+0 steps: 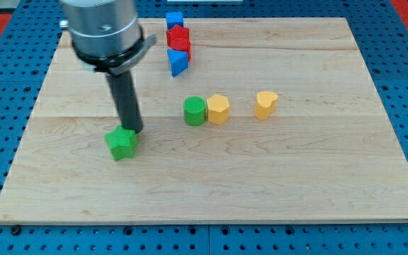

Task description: Slide the green star to the bottom center

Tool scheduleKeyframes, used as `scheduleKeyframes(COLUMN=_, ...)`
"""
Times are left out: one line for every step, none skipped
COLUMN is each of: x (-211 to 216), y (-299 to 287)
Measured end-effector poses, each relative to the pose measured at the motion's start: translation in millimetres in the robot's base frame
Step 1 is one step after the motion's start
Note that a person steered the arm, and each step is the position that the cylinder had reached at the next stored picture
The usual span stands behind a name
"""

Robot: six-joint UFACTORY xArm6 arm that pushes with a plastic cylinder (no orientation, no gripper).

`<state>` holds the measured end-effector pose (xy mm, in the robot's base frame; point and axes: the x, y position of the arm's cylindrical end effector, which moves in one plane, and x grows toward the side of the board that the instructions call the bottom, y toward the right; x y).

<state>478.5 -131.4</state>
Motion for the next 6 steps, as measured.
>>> scheduleKeyframes(x=20.3, y=-54.9)
scheduleKeyframes(x=23.2, y=-93.1)
scheduleKeyframes(x=41.4, y=-35.0)
scheduleKeyframes(x=41.3, y=82.6)
scheduleKeyframes(x=35.8, y=9.6)
scheduleKeyframes(x=79.8, y=15.0)
